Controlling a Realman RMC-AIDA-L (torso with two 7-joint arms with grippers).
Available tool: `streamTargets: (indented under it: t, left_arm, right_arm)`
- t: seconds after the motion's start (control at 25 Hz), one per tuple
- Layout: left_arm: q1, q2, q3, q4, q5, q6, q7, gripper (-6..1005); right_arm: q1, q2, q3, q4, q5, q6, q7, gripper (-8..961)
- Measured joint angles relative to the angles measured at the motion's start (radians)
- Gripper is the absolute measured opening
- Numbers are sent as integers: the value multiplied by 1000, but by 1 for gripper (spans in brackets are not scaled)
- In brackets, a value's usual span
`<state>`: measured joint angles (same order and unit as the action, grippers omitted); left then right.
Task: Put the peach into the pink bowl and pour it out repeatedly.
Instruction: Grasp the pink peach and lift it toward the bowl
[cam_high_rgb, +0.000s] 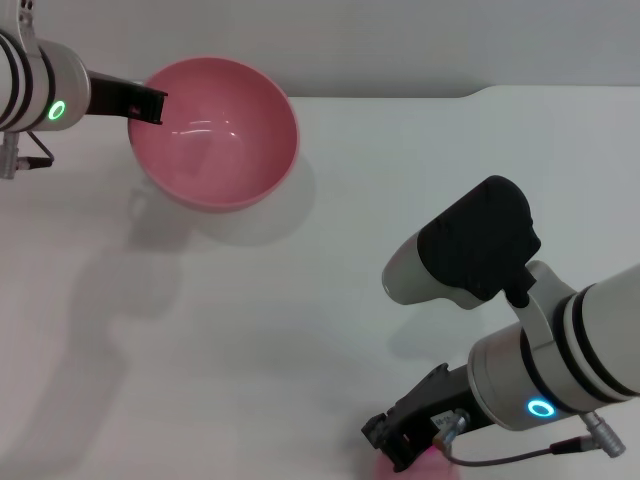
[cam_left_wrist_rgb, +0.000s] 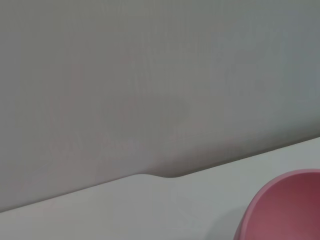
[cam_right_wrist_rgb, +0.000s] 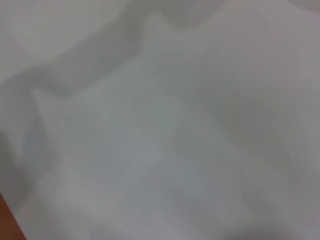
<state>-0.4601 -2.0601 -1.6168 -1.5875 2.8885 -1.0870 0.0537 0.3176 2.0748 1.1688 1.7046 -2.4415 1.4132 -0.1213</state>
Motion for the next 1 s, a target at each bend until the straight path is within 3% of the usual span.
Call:
streamTargets:
  t: [0.28, 0.76, 0.84, 1.0]
  left_arm:
    - [0, 0, 1, 2, 0, 2, 0, 46]
    - [-3, 0, 6, 11, 0, 1, 0, 46]
    - [-6, 0, 8, 11, 0, 1, 1, 46]
    - [-9, 0, 9, 13, 0, 2, 1, 46]
  right_arm:
    - [1, 1, 18, -3, -28, -10, 9, -2]
    - [4, 0, 41, -1, -49, 19, 25, 111]
    - [0, 2, 41, 18, -47, 31, 30, 315]
    - [-2, 2, 45, 33, -46, 41, 41, 459]
